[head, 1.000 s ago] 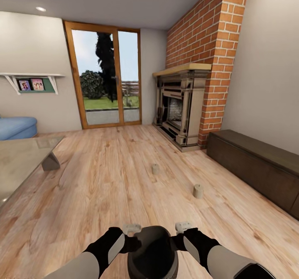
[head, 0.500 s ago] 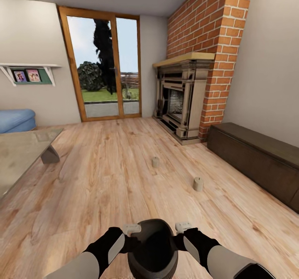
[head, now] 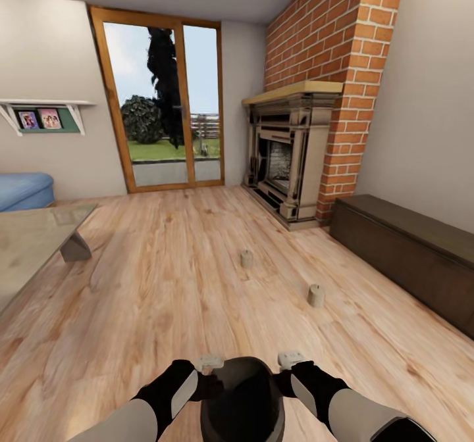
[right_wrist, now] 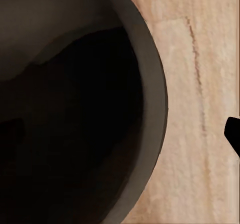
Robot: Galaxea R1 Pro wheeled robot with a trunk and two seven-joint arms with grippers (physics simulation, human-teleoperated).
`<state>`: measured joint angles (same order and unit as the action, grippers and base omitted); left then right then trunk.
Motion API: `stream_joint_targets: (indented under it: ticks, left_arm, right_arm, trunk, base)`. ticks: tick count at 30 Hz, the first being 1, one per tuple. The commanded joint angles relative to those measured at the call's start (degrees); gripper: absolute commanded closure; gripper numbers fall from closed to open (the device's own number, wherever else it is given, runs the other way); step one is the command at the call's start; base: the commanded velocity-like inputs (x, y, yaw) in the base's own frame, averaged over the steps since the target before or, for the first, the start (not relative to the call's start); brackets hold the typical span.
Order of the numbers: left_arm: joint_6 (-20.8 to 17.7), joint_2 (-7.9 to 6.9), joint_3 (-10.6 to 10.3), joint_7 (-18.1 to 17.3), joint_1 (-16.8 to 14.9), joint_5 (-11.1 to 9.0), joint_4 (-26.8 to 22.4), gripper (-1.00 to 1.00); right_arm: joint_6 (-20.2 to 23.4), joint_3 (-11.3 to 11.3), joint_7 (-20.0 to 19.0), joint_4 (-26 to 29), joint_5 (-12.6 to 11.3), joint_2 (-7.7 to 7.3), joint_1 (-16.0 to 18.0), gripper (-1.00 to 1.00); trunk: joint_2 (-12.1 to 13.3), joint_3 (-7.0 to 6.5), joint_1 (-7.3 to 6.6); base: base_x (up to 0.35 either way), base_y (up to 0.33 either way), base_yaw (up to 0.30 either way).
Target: Place each of the two pumpkins and all three candles from the living room inside a cabinet in the living room (use any cabinet), then make sure every cabinet is closed, and position the cauldron so it is next to a table in the living room.
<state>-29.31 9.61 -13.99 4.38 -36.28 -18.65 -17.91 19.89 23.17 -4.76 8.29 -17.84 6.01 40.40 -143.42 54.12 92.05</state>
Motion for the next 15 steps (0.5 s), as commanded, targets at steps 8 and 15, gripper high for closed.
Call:
stream_joint_targets:
  ticks: [8, 15]
  left_arm:
    - [-0.22, -0.03, -0.42, 0.46, -0.01, -0.60, -0.11, -1.00]
    - [-0.31, -0.03, -0.43, 0.50, -0.01, -0.61, -0.11, -1.00]
  right_arm:
    - [0.24, 0.47, 0.00, 0.06, -0.53, -0.03, 0.03, -1.00]
    - [0.24, 0.47, 0.00, 0.06, -0.53, -0.03, 0.03, -1.00]
  trunk:
    - [-0.04, 0.28, 0.04]
    - [-0.13, 1.83, 0.22]
  base:
    - [0.064, 0.000, 0.000]
    - [0.001, 0.000, 0.000]
